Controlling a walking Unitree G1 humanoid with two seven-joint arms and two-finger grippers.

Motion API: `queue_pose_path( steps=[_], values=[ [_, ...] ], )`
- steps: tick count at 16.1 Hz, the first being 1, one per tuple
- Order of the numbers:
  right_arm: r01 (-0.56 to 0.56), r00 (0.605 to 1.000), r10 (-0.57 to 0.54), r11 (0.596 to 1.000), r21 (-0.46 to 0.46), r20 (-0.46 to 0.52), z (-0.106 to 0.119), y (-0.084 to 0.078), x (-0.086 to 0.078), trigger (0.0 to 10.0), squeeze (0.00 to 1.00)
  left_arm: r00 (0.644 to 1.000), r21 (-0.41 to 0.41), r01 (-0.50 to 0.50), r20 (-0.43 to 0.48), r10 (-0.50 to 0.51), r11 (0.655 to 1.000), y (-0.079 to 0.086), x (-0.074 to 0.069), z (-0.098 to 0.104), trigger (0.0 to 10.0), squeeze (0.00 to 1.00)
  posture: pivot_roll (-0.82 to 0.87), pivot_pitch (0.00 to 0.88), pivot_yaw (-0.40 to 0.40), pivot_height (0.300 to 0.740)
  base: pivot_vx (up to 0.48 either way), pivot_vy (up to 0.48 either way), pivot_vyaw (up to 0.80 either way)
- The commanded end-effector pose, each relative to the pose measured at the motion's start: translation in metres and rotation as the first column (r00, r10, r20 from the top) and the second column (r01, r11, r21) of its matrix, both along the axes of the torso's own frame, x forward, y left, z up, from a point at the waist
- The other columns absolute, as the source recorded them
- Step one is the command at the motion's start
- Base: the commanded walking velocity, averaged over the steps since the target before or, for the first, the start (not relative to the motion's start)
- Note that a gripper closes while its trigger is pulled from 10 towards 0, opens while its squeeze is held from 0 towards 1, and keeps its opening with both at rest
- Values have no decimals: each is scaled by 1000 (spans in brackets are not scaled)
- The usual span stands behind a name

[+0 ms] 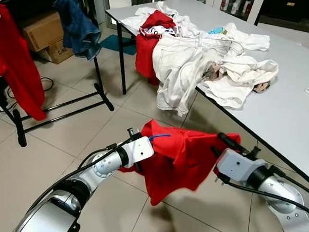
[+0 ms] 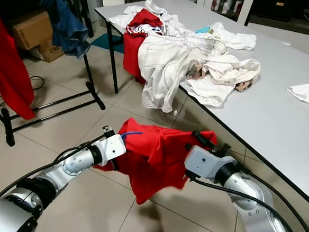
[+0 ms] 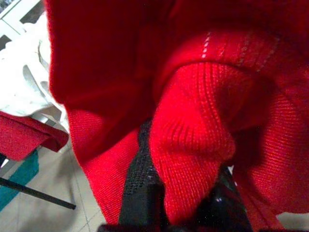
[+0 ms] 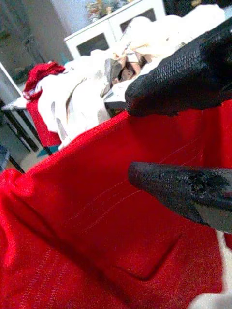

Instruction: Hang hanger

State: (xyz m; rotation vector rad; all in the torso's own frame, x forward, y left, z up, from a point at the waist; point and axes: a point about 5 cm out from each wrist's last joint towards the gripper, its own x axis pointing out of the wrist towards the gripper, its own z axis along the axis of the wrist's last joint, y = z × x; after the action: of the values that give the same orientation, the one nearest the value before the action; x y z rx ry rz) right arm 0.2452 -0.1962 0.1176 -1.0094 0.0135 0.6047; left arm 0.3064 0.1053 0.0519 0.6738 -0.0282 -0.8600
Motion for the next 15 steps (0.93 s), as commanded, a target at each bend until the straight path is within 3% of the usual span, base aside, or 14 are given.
queue_pose_path(
  steps=[1,5,9,10,11,15],
  values=[
    [-27,1000,27,998,-55,1,2,-1,2,10000,0,999,-2,17,37,-16,1000,-1,3,6,10000,0,-163,0,56,740,0,0,0],
    [-112,994,110,977,-181,-20,8,-1,2,10000,0,999,15,7,35,-7,1000,0,3,4,10000,0,-158,0,51,740,0,0,0],
    [-119,992,110,973,-198,-56,8,-4,-1,10000,16,999,22,2,32,-3,1000,1,3,4,10000,0,-158,0,52,740,0,0,0],
    [-119,992,110,974,-193,-59,9,-4,-1,10000,67,999,22,3,32,-3,1000,1,3,4,10000,0,-158,0,52,740,0,0,0],
    [-130,990,117,973,-191,-75,10,-4,-3,10000,1000,999,24,3,32,-4,1000,1,3,3,10000,0,-167,0,57,740,0,0,0],
    [-170,968,131,970,-175,-215,11,-3,-13,10000,1000,999,36,14,31,-15,999,-1,2,3,10000,0,-173,0,61,740,0,0,0]
  ],
)
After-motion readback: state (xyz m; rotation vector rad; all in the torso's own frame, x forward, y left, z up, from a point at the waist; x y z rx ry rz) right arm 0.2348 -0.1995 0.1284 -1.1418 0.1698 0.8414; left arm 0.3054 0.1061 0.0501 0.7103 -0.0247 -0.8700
